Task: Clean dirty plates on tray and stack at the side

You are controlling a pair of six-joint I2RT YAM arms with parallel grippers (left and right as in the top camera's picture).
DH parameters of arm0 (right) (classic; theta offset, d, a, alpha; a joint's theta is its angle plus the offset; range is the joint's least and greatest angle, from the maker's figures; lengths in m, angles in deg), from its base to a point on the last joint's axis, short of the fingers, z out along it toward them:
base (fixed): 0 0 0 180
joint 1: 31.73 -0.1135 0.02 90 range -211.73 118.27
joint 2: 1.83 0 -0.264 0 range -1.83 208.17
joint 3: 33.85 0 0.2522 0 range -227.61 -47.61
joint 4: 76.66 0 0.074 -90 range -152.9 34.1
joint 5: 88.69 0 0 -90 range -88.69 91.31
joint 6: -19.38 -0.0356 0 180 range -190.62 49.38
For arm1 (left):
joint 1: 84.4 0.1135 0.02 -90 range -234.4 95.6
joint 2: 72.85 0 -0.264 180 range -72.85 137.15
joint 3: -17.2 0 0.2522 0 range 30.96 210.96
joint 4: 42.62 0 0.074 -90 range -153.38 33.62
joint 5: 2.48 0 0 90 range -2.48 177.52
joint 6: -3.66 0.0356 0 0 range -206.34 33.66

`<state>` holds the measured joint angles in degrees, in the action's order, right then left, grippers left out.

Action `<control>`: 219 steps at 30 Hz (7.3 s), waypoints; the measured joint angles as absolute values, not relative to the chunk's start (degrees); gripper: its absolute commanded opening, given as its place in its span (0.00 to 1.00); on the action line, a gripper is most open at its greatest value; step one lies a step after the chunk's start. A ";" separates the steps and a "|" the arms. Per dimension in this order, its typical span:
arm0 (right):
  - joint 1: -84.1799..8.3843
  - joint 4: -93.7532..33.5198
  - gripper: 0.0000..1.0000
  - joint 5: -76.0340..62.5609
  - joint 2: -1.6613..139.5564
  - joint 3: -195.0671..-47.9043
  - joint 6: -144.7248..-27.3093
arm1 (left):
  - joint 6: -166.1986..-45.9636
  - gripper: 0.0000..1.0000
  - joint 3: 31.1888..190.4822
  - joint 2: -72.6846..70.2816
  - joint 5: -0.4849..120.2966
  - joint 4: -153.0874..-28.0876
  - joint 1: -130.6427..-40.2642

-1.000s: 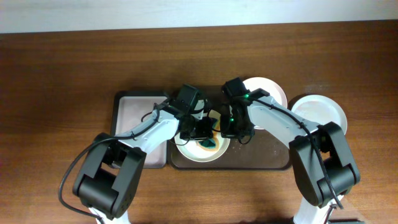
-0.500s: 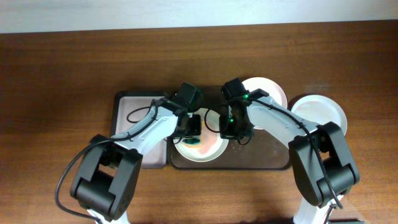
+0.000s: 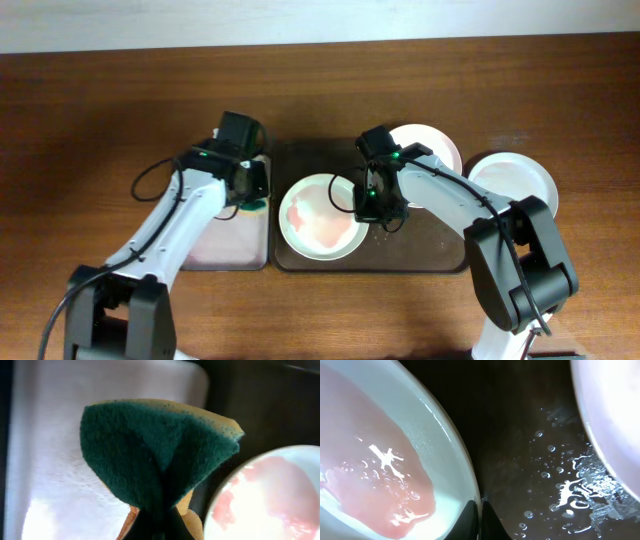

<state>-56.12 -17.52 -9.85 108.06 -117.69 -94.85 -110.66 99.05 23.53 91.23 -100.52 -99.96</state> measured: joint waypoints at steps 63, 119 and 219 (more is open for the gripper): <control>-2.24 -3.07 0.04 14.13 83.52 -118.33 -98.91 | -99.29 0.22 87.75 27.18 89.22 -95.82 -95.54; -34.98 -16.27 0.35 -7.53 109.50 -123.97 -80.75 | -99.40 0.89 92.21 29.72 88.60 -99.30 -95.65; -40.95 -15.42 0.04 -14.68 108.69 -116.69 -80.51 | -101.17 0.00 94.62 11.46 117.83 -99.47 -101.00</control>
<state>-40.95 -15.42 -14.68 108.69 -116.69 -80.51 -101.17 94.62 11.46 117.83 -99.47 -101.00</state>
